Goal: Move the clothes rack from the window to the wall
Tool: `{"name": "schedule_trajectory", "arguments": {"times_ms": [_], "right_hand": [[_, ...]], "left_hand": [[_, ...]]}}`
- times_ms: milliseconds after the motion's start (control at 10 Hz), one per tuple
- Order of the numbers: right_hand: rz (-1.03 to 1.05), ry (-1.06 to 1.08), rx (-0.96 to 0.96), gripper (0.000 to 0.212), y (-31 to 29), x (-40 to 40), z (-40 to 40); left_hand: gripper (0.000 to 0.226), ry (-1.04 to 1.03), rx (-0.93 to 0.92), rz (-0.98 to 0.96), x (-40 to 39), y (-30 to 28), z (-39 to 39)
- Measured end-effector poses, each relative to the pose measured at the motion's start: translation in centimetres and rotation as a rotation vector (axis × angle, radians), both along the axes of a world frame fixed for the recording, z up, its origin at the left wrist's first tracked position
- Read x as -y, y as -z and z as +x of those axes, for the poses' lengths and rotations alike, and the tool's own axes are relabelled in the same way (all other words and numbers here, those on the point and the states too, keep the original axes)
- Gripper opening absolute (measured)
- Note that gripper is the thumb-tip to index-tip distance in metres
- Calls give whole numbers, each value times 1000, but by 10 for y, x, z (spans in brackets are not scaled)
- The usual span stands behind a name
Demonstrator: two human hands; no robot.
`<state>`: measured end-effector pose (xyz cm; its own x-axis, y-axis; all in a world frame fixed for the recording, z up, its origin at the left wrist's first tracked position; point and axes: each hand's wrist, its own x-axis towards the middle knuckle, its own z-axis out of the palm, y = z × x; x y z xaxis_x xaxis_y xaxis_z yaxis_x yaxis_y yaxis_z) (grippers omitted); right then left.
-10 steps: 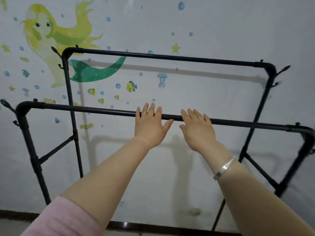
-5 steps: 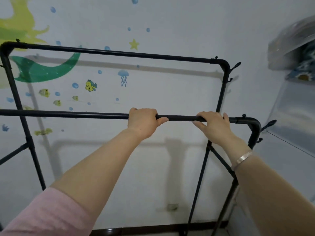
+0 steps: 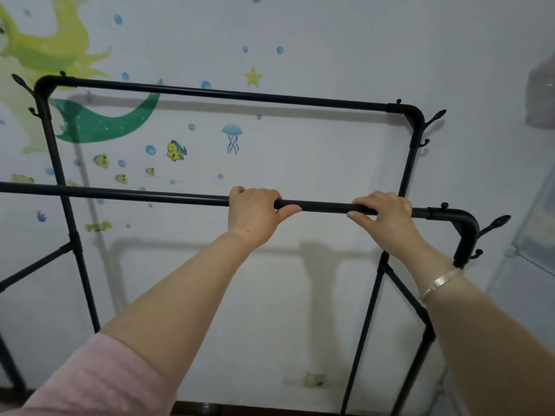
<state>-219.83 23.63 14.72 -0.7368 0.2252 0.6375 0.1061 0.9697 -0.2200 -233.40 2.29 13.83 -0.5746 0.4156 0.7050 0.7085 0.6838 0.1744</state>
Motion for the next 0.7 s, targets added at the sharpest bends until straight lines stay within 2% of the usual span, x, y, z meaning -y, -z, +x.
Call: {"name": "schedule_trajectory", "arguments": {"times_ms": [100, 300, 400, 700], "right_hand": [[62, 39, -27, 20, 7, 10, -3], [245, -91, 39, 56, 26, 85, -33], [290, -98, 51, 63, 30, 115, -44], [246, 16, 168, 76, 35, 149, -47]], "left_hand": [[48, 6, -19, 15, 5, 1, -4], [50, 30, -140, -65, 19, 9, 0], [59, 40, -155, -126, 36, 13, 3], [73, -159, -39, -188, 96, 33, 10]]}}
